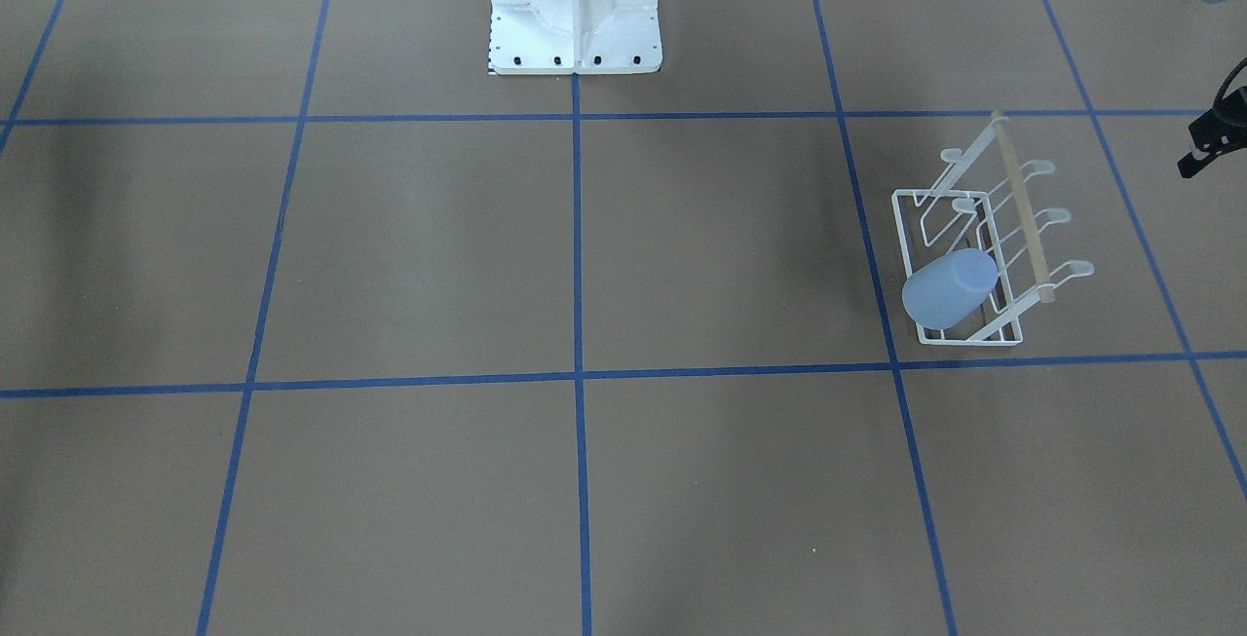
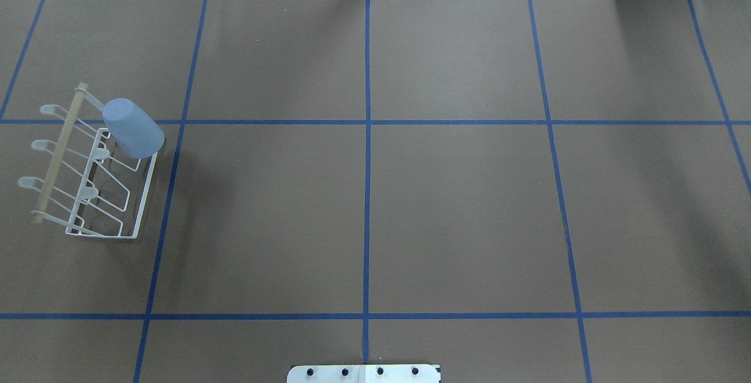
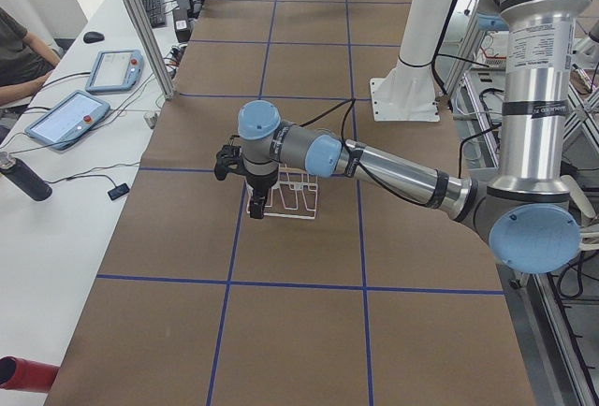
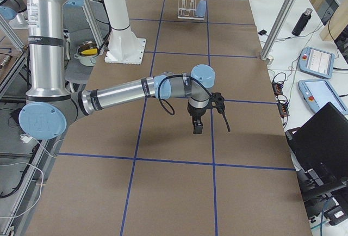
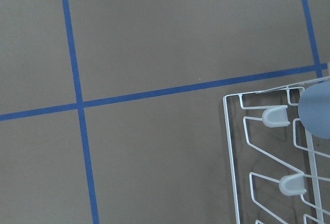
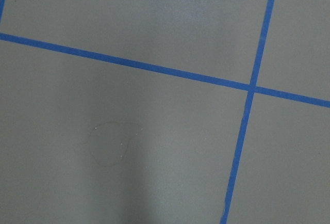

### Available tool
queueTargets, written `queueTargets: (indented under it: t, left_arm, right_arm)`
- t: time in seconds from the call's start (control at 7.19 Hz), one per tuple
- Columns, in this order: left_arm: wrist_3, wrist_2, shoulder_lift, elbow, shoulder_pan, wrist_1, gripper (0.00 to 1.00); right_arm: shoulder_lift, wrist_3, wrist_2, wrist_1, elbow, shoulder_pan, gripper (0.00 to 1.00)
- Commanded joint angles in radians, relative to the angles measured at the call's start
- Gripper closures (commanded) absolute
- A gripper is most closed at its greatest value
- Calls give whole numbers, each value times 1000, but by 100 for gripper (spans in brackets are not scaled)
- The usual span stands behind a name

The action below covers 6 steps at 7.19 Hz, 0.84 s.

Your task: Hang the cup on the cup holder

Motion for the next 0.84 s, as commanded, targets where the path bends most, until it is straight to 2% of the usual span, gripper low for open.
queueTargets:
  t: [0.0,0.28,0.42,0.7]
  left_arm:
    - [-29,-2,8,0,-1,0,2]
    - [-29,10,26,-9,-2,-8,2]
    - [-22,5,74,-44,-2,-12,2]
    - [-29,-4,80,-35,-1,-20,2]
  right_arm:
    - [4,66,2,2,3,0,0]
    - [5,68,1,8,5,0,0]
    - [5,68,1,9,2,0,0]
    - [5,68,1,9,-3,0,0]
